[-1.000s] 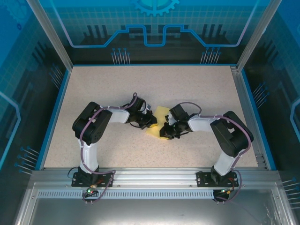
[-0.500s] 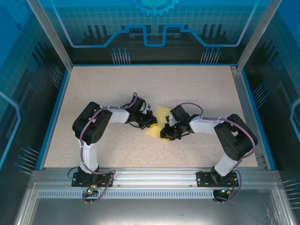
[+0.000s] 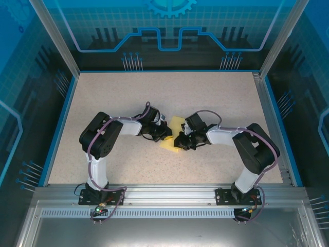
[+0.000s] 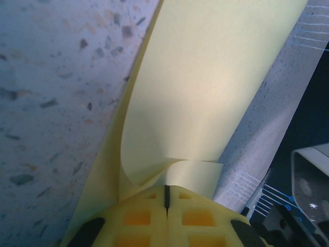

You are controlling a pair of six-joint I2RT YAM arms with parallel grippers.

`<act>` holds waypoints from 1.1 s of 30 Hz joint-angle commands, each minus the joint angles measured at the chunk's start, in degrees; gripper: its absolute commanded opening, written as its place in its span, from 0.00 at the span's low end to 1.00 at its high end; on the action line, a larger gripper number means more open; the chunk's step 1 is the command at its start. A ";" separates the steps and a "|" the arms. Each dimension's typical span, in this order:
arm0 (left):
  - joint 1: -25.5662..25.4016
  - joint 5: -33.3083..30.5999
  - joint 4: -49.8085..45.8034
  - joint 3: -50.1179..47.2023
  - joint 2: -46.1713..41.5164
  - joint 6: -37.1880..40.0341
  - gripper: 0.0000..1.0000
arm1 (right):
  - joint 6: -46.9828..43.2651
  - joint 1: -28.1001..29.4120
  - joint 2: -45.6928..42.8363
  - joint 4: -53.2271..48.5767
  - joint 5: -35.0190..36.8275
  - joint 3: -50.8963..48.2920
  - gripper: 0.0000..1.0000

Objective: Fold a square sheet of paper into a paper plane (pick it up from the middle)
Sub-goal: Third fold the triangle at the center of the table.

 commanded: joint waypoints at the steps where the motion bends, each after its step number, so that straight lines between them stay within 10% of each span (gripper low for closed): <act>1: -0.51 -1.68 -2.06 -1.85 -0.06 -0.37 0.00 | 0.40 -0.07 1.89 1.20 -0.61 -0.97 0.12; 33: -1.61 -4.70 -6.03 0.50 0.13 0.64 0.04 | -2.97 -0.14 3.52 -5.04 1.25 -0.28 0.09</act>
